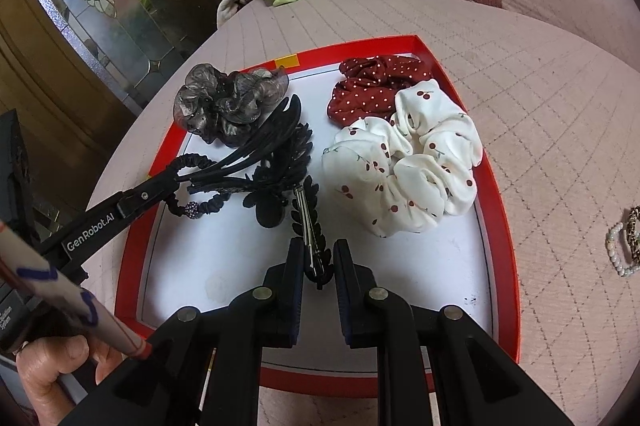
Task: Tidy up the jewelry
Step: 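Lower both held items into the tray and open both tools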
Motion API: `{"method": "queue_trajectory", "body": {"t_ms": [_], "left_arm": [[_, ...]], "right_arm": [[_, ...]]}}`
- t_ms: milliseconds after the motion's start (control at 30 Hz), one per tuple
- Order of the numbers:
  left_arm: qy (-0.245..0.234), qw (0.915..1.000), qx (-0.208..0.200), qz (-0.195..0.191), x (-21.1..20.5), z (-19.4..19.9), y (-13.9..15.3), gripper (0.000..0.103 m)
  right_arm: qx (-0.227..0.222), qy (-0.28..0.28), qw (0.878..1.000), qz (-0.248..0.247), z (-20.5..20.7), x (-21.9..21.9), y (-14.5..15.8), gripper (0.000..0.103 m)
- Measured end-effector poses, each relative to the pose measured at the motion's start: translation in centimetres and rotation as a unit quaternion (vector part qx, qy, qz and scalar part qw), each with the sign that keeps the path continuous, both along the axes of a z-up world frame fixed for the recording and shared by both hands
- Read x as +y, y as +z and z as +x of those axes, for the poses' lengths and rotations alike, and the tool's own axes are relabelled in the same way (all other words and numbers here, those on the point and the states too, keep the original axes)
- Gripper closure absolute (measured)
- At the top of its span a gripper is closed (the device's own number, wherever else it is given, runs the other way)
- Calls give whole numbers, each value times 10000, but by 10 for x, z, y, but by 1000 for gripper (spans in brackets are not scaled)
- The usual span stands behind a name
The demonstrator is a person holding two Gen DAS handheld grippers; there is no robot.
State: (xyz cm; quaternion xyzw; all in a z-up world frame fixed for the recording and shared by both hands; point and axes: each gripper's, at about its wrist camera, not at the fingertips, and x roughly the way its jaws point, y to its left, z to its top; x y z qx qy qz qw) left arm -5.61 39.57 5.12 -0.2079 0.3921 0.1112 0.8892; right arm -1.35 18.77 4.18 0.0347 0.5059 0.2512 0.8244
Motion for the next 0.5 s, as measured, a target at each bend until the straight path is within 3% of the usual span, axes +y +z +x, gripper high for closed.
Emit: {"method": "queue_trajectory", "body": {"t_ms": [500], "left_arm": [[-6,10000,18,9,0,0,0,95]], "right_arm": [[64,27,10000,-15,2,3,-4,85]]}}
